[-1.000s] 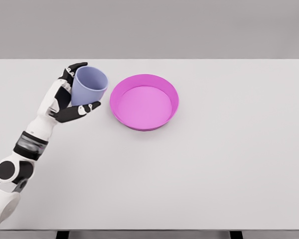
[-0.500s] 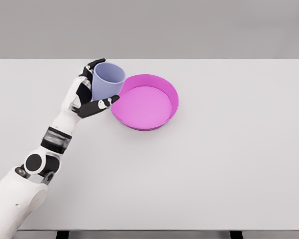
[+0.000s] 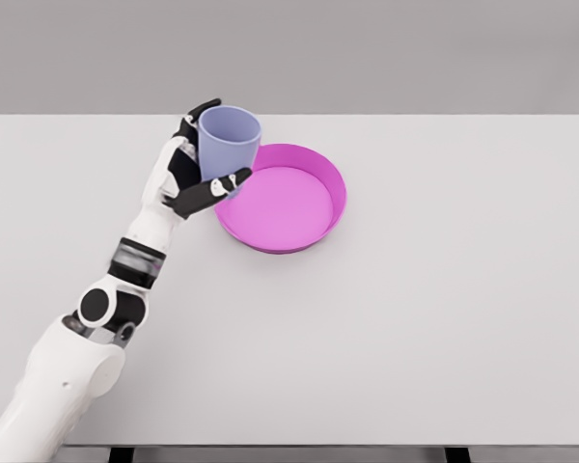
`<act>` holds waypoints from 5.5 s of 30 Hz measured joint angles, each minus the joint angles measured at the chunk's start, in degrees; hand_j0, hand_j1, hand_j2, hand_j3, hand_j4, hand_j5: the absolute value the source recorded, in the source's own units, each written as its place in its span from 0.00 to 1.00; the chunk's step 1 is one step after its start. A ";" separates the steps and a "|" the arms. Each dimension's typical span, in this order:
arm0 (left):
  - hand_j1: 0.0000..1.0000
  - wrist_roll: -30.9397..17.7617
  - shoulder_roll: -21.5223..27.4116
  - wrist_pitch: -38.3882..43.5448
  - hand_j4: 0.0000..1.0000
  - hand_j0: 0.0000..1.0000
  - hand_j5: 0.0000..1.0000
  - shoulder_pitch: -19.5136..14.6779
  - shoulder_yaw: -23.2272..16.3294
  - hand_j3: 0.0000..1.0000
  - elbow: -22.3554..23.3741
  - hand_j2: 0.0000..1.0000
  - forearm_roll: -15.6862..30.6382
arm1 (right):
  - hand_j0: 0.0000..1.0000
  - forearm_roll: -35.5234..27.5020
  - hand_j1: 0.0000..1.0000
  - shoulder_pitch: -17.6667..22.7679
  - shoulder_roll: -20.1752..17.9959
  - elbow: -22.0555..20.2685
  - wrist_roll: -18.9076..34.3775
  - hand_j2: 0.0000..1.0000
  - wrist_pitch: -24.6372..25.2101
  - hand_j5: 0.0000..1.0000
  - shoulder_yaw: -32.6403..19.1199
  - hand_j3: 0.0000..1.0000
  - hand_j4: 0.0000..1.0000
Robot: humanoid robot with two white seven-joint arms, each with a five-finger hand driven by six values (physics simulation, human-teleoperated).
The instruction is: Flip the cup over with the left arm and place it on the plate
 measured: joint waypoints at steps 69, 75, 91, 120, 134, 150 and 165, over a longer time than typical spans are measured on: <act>0.77 -1.21 -12.21 0.00 0.77 0.77 0.77 -7.82 -2.58 0.77 20.72 0.77 -0.41 | 1.00 0.00 1.00 0.00 0.00 0.00 0.00 1.00 -0.01 1.00 0.00 1.00 1.00; 0.82 -1.19 -12.29 -0.09 0.82 0.82 0.82 -7.82 -2.58 0.82 20.72 0.82 -0.38 | 1.00 0.00 1.00 0.00 0.00 0.00 0.01 1.00 -0.01 1.00 0.00 1.00 1.00; 0.82 -0.94 -12.98 1.17 0.82 0.82 0.82 -7.65 -1.90 0.82 20.06 0.82 5.42 | 1.00 0.00 1.00 0.00 0.00 0.00 0.00 1.00 -0.01 1.00 0.00 1.00 1.00; 1.00 -0.83 -12.98 1.47 1.00 1.00 1.00 -7.56 -1.35 1.00 18.52 1.00 8.77 | 1.00 0.00 1.00 0.00 0.00 0.00 0.00 1.00 0.00 1.00 0.00 1.00 1.00; 1.00 -0.92 -7.36 1.00 1.00 1.00 1.00 -7.65 2.04 1.00 14.98 1.00 8.76 | 1.00 0.00 1.00 0.00 0.00 0.00 0.00 1.00 -0.01 1.00 0.00 1.00 1.00; 1.00 -1.03 11.36 0.69 1.00 1.00 1.00 -9.58 0.03 1.00 6.19 1.00 -13.84 | 1.00 0.00 1.00 0.00 0.00 0.00 0.00 1.00 -0.01 1.00 0.00 1.00 1.00; 1.00 -0.98 34.51 0.65 1.00 1.00 1.00 -6.59 -0.33 1.00 -5.55 1.00 -23.45 | 1.00 0.00 1.00 0.00 0.00 0.00 0.00 1.00 -0.02 1.00 0.00 1.00 1.00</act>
